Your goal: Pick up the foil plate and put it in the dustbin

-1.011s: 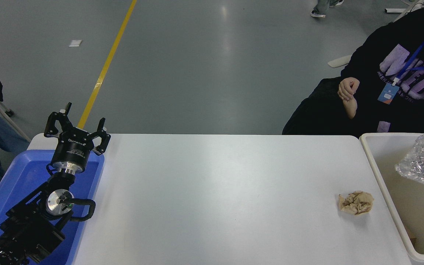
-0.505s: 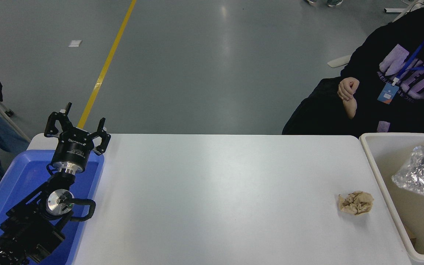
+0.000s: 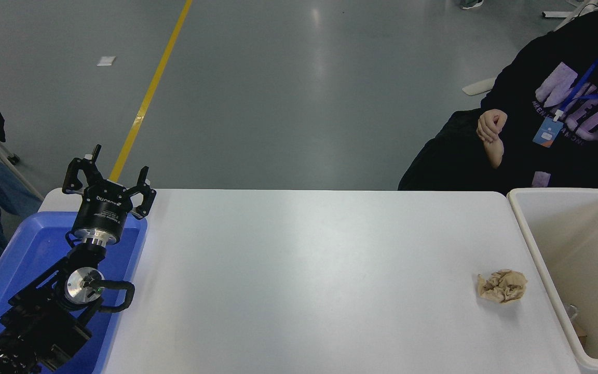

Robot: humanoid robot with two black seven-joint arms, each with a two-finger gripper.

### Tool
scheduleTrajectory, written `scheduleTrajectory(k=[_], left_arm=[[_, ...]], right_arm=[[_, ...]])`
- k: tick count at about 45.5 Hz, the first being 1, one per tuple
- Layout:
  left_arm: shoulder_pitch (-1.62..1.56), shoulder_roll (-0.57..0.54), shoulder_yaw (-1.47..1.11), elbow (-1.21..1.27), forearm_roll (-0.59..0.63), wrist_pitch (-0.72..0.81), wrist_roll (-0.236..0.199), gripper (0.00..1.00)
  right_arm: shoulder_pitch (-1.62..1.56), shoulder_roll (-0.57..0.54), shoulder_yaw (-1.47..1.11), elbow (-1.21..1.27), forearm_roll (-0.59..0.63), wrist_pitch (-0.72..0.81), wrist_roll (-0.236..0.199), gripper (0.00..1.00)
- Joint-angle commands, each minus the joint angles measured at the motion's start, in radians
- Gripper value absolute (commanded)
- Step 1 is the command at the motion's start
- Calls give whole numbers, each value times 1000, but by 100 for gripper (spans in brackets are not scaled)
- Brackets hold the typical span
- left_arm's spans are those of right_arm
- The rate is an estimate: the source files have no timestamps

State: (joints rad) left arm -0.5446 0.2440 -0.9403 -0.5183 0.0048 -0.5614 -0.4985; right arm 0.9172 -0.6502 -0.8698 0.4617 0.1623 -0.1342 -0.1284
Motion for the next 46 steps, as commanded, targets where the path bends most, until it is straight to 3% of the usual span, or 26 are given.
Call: scheduleTrajectory(k=[1,2,15,20,26,36,46], left_arm=[[0,0,0,0,0,0,0,98],[0,-2,0,0,0,0,0,98],[-2,-2,3,0,0,0,2,98],[-2,0,3,0,0,0,2,98],[-2,0,3,0,0,0,2,98],[0,0,2,0,0,0,2,98],[0,0,2,0,0,0,2,98]], right_arm=[[287,-37,-257,256,2,2,1,92],[325,-37,-280,271,3,7,1,100],[664,-35,-489,616,-4,59,1,100],[796,-35,-500,770,-79,123,1,100],[972,-31,-503,913,-199,272,1,100],[1210,21,-463,956,-202,668,4,100],[1387,127,-408,1040,-202,806,4,100]])
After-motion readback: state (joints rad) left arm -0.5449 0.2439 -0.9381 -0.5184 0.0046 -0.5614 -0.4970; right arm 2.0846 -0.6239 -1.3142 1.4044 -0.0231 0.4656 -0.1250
